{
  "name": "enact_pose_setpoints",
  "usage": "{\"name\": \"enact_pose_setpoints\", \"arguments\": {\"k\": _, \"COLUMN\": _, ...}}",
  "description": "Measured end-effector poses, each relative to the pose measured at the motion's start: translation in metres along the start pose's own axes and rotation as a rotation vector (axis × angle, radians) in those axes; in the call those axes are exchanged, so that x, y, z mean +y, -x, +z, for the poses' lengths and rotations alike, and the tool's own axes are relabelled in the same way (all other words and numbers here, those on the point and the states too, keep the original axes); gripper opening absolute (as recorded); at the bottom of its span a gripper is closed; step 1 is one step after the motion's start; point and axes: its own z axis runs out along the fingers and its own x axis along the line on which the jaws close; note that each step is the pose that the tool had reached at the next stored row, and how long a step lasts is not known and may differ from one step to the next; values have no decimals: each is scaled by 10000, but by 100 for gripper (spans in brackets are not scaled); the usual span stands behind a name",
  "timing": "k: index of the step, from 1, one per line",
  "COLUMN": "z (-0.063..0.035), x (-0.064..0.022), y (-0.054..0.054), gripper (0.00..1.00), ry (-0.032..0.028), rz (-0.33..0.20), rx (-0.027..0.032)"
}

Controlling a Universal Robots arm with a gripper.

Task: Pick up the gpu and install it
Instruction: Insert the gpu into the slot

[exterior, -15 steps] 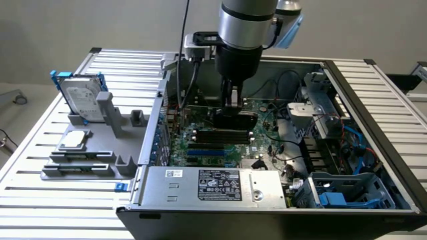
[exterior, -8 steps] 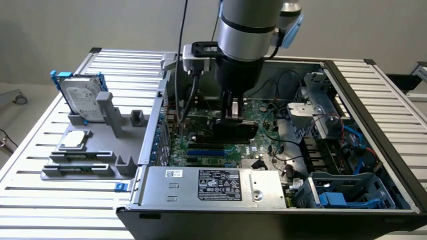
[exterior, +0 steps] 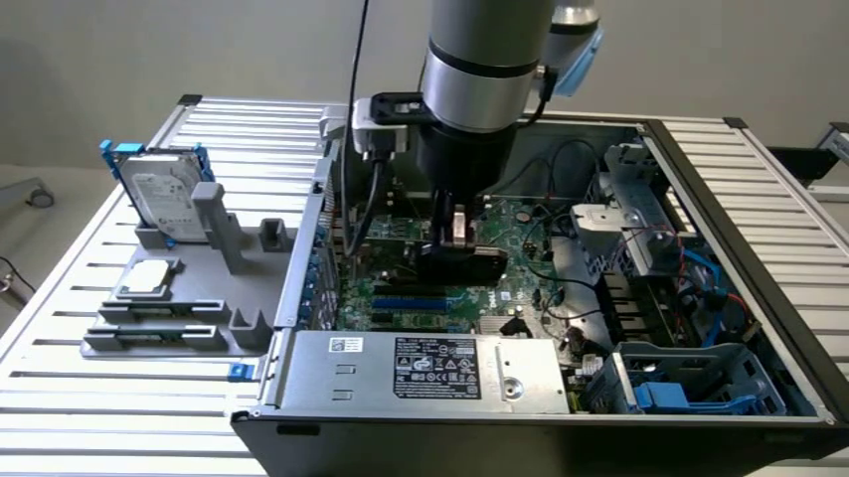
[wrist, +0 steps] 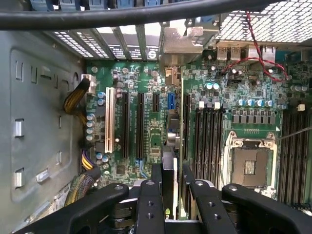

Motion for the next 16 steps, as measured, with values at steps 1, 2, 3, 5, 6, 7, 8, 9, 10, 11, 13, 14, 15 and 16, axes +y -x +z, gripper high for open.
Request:
{"name": "enact_pose_setpoints", "arguments": {"k": 1, "z": 8, "x": 24, "y": -1, "gripper": 27, "ry": 1, "rz": -22, "rx": 3}}
{"name": "enact_pose_setpoints", "arguments": {"k": 2, "z": 16, "x": 50, "y": -1, "gripper": 27, "ry": 2, "rz": -45, "rx": 5}}
{"name": "enact_pose_setpoints", "arguments": {"k": 3, "z": 24, "x": 77, "y": -1, "gripper": 27, "ry": 3, "rz": -67, "rx": 7}}
{"name": "enact_pose_setpoints", "arguments": {"k": 5, "z": 40, "x": 138, "y": 0, "gripper": 27, "ry": 3, "rz": -100, "rx": 7}}
{"name": "enact_pose_setpoints", "arguments": {"k": 6, "z": 47, "x": 155, "y": 1, "gripper": 27, "ry": 3, "rz": -102, "rx": 6}}
{"name": "enact_pose_setpoints", "arguments": {"k": 7, "z": 51, "x": 163, "y": 1, "gripper": 27, "ry": 3, "rz": -103, "rx": 6}}
{"name": "enact_pose_setpoints", "arguments": {"k": 8, "z": 51, "x": 164, "y": 1, "gripper": 27, "ry": 3, "rz": -103, "rx": 8}}
{"name": "enact_pose_setpoints", "arguments": {"k": 9, "z": 51, "x": 164, "y": 1, "gripper": 27, "ry": 4, "rz": -107, "rx": 9}}
{"name": "enact_pose_setpoints", "arguments": {"k": 10, "z": 51, "x": 165, "y": 1, "gripper": 27, "ry": 4, "rz": -107, "rx": 10}}
{"name": "enact_pose_setpoints", "arguments": {"k": 11, "z": 52, "x": 165, "y": 1, "gripper": 27, "ry": 4, "rz": -106, "rx": 8}}
{"name": "enact_pose_setpoints", "arguments": {"k": 13, "z": 65, "x": 172, "y": 1, "gripper": 27, "ry": -1, "rz": -103, "rx": 4}}
{"name": "enact_pose_setpoints", "arguments": {"k": 14, "z": 74, "x": 177, "y": 1, "gripper": 27, "ry": -4, "rz": -104, "rx": 6}}
{"name": "enact_pose_setpoints", "arguments": {"k": 15, "z": 86, "x": 186, "y": 1, "gripper": 27, "ry": -9, "rz": -106, "rx": 6}}
{"name": "enact_pose_setpoints", "arguments": {"k": 16, "z": 99, "x": 198, "y": 1, "gripper": 27, "ry": -17, "rz": -107, "rx": 6}}
